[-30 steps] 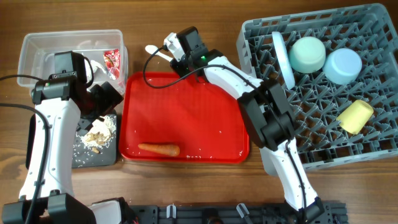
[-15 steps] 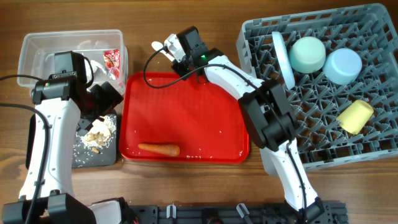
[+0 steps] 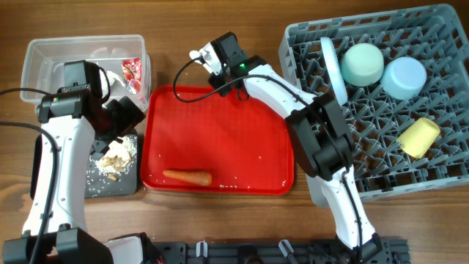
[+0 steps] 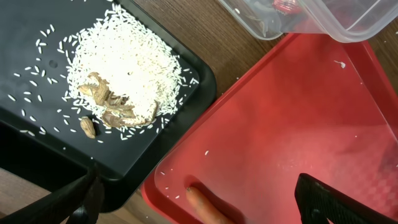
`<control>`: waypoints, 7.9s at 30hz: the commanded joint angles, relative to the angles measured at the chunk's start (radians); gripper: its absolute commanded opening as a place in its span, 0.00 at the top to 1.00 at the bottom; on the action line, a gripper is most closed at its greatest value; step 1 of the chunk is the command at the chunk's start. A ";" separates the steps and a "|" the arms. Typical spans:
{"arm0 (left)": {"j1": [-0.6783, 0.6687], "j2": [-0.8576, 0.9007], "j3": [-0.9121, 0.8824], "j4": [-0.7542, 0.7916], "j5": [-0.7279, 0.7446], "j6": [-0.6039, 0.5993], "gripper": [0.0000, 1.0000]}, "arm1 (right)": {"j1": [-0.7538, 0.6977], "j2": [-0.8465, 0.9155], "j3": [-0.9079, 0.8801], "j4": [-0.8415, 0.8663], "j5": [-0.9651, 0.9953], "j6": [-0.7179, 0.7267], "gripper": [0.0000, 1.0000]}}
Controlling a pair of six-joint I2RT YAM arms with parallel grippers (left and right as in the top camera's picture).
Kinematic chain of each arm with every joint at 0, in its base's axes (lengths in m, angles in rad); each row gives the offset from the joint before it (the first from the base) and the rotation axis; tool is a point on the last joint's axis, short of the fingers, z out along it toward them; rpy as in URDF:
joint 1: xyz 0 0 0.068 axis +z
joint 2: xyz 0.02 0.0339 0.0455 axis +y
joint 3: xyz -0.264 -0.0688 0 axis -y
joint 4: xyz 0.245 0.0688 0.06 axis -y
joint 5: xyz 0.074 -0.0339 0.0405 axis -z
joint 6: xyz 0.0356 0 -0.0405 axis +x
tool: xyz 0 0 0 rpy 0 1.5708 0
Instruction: Sort waste into correct bins and load items into the dishwasher rack
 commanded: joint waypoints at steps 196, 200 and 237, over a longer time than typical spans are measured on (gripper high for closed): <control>-0.229 -0.800 -0.378 0.148 0.094 0.298 0.00 | -0.507 -1.611 -0.836 -0.505 -0.052 0.364 0.07; -0.229 -1.114 -0.447 0.202 0.098 0.207 0.00 | -0.507 -1.879 -0.909 -0.429 -0.064 0.437 0.00; -0.229 -1.176 -0.447 0.001 0.098 0.208 0.00 | -0.504 -2.407 -1.851 0.456 0.010 0.369 0.00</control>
